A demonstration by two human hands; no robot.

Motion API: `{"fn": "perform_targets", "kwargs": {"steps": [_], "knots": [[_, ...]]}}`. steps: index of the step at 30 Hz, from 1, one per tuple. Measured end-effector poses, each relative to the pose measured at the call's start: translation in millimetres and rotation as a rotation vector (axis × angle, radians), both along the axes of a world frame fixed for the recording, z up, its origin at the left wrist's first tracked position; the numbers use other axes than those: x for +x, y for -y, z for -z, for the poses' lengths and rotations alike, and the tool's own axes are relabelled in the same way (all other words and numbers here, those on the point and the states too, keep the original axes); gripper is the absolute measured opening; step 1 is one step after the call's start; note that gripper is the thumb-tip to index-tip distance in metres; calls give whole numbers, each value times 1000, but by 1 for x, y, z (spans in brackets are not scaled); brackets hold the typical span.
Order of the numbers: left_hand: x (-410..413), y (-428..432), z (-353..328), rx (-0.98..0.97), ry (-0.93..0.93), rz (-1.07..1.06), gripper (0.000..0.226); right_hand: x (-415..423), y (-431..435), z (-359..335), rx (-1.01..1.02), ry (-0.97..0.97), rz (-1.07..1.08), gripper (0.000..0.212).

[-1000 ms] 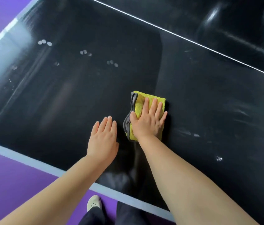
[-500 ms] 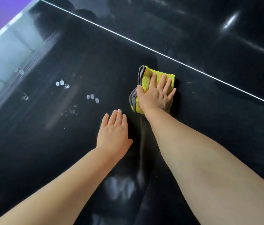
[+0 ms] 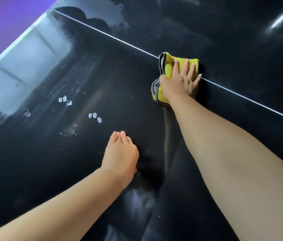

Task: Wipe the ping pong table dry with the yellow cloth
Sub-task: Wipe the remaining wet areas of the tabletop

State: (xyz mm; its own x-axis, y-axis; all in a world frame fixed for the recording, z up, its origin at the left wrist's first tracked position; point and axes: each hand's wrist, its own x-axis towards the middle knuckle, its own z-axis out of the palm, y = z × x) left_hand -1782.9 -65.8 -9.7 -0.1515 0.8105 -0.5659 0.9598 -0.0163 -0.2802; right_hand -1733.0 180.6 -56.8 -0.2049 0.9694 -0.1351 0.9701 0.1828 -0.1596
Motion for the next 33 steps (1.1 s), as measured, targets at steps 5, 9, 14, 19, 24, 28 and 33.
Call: {"fn": "perform_targets", "kwargs": {"steps": [5, 9, 14, 19, 24, 28, 33], "knots": [[1, -1, -3, 2, -9, -35, 74, 25, 3, -3, 11, 10, -1, 71], [0, 2, -2, 23, 6, -77, 79, 42, 20, -5, 0, 8, 57, 71], [-1, 5, 1, 72, 28, -109, 78, 55, 66, -7, -13, 37, 54, 71], [0, 12, 3, 143, 68, -158, 83, 65, 121, -6, -30, 58, 36, 71], [-1, 40, -2, 281, 124, -176, 79, 70, 200, -8, -64, 77, 21, 72], [3, 93, -5, 401, 168, -123, 67, 72, 265, -10, -90, 98, -3, 73], [-1, 163, -13, 419, 231, -97, 63, 72, 355, -12, -105, 88, -16, 74]]}}
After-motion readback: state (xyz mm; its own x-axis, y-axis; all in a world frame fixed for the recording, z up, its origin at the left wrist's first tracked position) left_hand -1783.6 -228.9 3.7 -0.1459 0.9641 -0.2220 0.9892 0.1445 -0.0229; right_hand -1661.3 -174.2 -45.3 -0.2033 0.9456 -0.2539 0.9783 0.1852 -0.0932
